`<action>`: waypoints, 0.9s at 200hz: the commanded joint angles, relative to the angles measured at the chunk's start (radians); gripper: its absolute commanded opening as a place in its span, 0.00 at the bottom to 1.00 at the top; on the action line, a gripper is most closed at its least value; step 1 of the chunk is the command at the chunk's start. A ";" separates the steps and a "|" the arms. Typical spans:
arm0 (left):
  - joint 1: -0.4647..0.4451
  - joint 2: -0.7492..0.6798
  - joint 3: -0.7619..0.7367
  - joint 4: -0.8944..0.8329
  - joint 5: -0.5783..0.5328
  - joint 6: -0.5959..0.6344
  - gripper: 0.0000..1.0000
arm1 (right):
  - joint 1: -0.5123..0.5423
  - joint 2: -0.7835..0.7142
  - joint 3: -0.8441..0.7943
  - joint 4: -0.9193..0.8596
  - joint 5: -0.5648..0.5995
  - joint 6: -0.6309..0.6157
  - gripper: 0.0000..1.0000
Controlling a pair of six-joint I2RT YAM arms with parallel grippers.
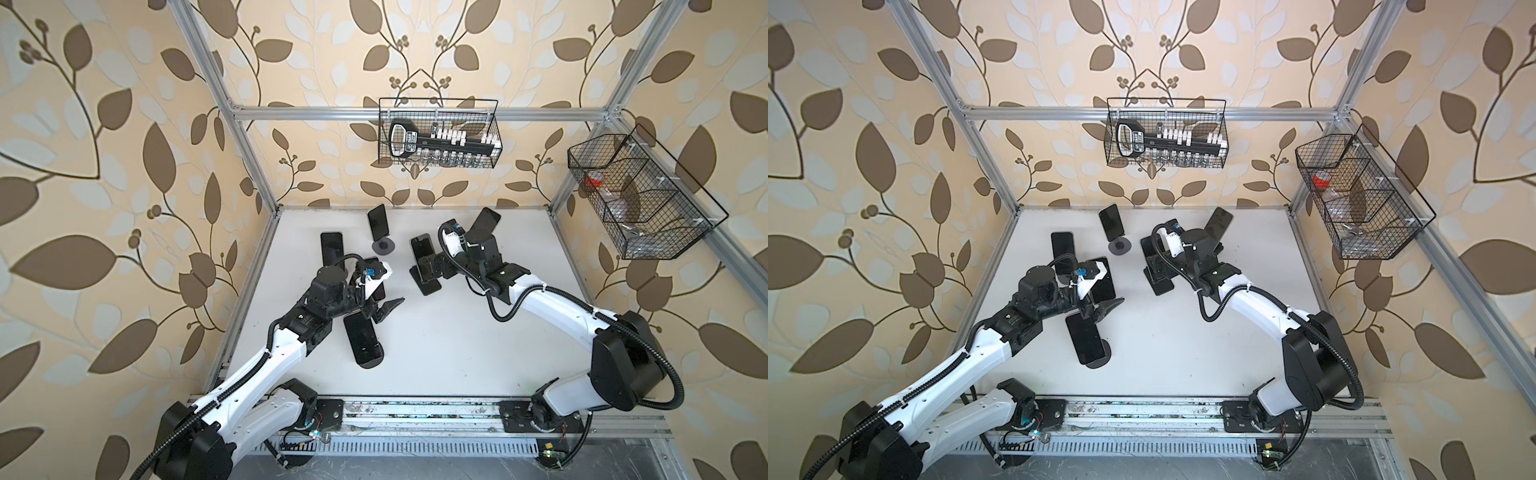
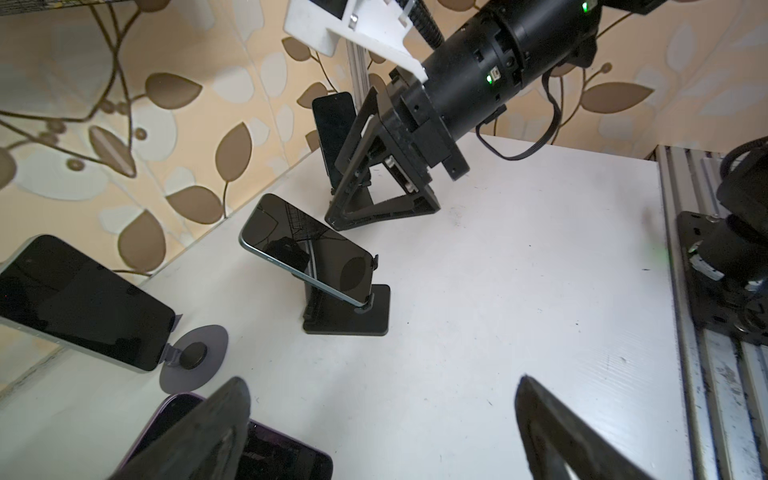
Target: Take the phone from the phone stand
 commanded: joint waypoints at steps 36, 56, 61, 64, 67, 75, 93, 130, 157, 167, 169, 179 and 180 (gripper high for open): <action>-0.052 -0.060 -0.034 0.057 -0.069 0.052 0.99 | 0.005 0.034 0.020 0.025 0.029 0.064 0.95; -0.070 -0.075 -0.044 0.069 -0.086 0.061 0.99 | 0.008 0.047 0.026 0.027 0.026 0.076 0.95; -0.071 -0.075 -0.045 0.071 -0.087 0.063 0.99 | 0.009 0.050 0.028 0.027 0.028 0.076 0.95; -0.071 -0.075 -0.044 0.070 -0.088 0.061 0.99 | 0.010 0.053 0.030 0.028 0.030 0.076 0.95; -0.072 -0.076 -0.044 0.068 -0.088 0.061 0.99 | 0.012 0.057 0.031 0.027 0.031 0.076 0.95; -0.074 -0.076 -0.044 0.065 -0.088 0.061 0.99 | 0.013 0.065 0.036 0.025 0.034 0.073 0.95; -0.079 -0.077 -0.042 0.057 -0.088 0.063 0.99 | 0.015 0.088 0.054 0.010 0.041 0.072 0.95; -0.104 -0.085 -0.050 0.052 -0.116 0.088 0.99 | 0.024 0.138 0.098 -0.023 0.036 0.075 0.96; -0.122 -0.094 -0.061 0.059 -0.134 0.101 0.99 | 0.029 0.156 0.111 -0.032 0.065 0.069 0.96; -0.129 -0.099 -0.067 0.064 -0.138 0.105 0.99 | 0.030 0.164 0.118 -0.034 0.067 0.062 0.96; -0.129 -0.100 -0.068 0.064 -0.140 0.108 0.99 | 0.030 0.165 0.120 -0.035 0.066 0.061 0.96; -0.138 -0.107 -0.072 0.067 -0.146 0.113 0.99 | 0.031 0.178 0.131 -0.041 0.063 0.054 0.96; -0.138 -0.108 -0.073 0.067 -0.148 0.113 0.99 | 0.030 0.178 0.132 -0.041 0.063 0.054 0.96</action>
